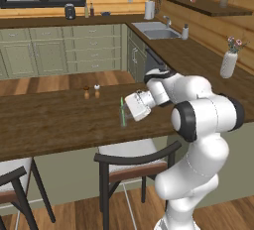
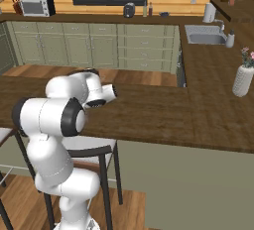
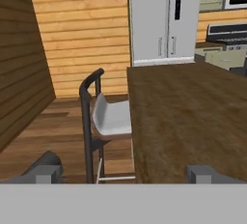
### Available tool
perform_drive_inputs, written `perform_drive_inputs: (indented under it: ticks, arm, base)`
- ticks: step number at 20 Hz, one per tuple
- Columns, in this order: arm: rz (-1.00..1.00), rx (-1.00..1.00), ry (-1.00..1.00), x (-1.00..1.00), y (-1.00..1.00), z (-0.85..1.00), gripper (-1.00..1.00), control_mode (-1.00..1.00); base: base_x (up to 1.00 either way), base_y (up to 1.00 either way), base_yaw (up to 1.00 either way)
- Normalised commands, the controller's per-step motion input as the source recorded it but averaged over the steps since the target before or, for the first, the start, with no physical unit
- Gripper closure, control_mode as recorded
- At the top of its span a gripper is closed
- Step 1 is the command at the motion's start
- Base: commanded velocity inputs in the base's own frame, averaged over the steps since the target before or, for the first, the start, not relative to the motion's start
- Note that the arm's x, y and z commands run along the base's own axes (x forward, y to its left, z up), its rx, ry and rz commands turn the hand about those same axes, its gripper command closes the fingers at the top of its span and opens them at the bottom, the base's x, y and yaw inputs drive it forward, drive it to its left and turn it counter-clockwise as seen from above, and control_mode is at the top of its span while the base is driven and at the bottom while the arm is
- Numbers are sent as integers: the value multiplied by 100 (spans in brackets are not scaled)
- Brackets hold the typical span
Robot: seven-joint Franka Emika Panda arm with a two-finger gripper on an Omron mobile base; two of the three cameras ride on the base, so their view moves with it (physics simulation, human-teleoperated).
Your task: Take a straw from the drawer in front and place it inside the glass cup on the dining counter.
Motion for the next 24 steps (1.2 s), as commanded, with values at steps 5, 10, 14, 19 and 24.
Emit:
perform_drive_inputs:
  ticks: [5, 10, 14, 19, 24]
  arm:
    - [0, 0, 0, -38, 2, 0, -100, -100]
    - [-1, 0, -4, -45, 0, 0, -100, -100]
    - [-2, 0, -1, -9, -1, 13, -100, -100]
    - [0, 0, 0, 0, -19, 29, -100, -100]
    - [0, 0, 0, 0, -18, 11, -100, -100]
  base:
    - [0, 0, 0]
    - [0, 0, 0]
    - [0, 0, 0]
    - [0, 0, 0]
    - [0, 0, 0]
